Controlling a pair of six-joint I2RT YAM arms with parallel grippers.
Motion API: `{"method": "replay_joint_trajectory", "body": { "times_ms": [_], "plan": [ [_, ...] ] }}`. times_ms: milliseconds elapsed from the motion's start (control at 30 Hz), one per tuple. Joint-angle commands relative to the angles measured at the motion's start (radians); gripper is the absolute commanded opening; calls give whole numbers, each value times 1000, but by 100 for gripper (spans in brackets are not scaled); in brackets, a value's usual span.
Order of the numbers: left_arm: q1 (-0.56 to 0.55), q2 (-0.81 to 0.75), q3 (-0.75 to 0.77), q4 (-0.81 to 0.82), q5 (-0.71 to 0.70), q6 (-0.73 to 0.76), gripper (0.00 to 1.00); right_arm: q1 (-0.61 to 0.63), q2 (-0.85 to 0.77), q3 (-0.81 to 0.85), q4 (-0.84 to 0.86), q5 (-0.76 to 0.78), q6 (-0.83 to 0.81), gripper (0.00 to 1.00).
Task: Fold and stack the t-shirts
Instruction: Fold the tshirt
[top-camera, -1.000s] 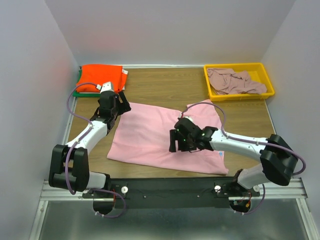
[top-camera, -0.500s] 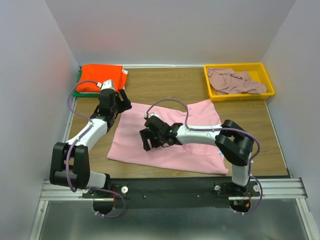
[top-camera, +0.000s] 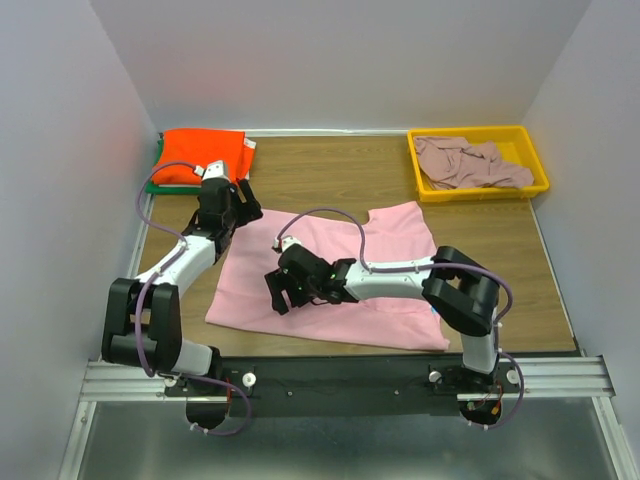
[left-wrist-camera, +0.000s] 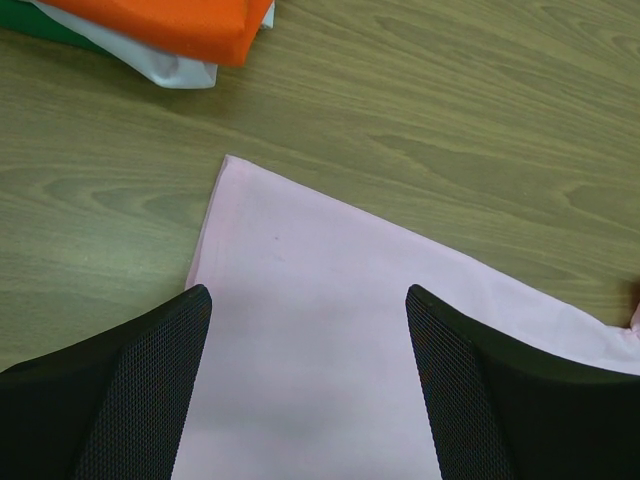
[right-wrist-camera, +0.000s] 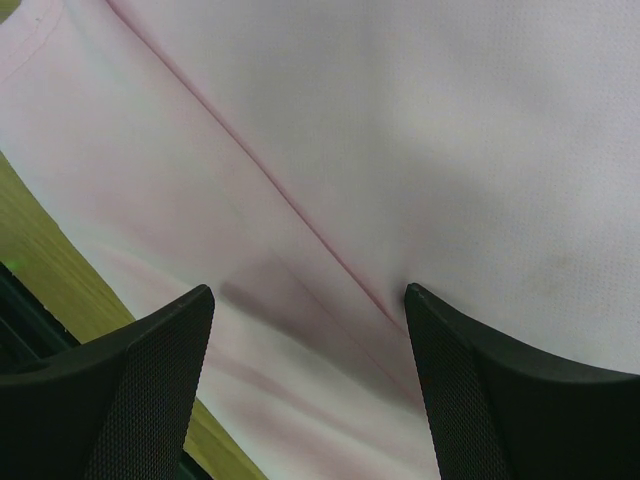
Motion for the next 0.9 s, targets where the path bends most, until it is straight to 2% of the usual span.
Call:
{"method": "replay_joint_trajectory", "body": {
  "times_ms": [0, 267, 433, 567, 667, 767, 867],
  "plan": [
    [5, 42, 38, 1, 11, 29, 86, 44, 18, -85, -60, -34, 39, 84],
    [6, 109, 62, -62, -71, 60, 86, 79, -24, -114, -60, -28, 48, 84],
    [17, 117, 79, -105, -160, 65, 82, 78, -63, -106, -68, 29, 58, 84],
    [46, 147, 99, -128, -180, 75, 69, 78, -149, -116, -85, 135, 63, 87],
    [51, 198, 125, -155, -196, 92, 63, 68, -227, -117, -117, 262, 39, 92],
    [57, 235, 147, -177, -200, 103, 56, 19, -277, -117, -137, 291, 23, 93],
    [60, 270, 151, -188, -211, 106, 54, -57, -323, -128, -140, 281, 10, 93]
  ]
}}
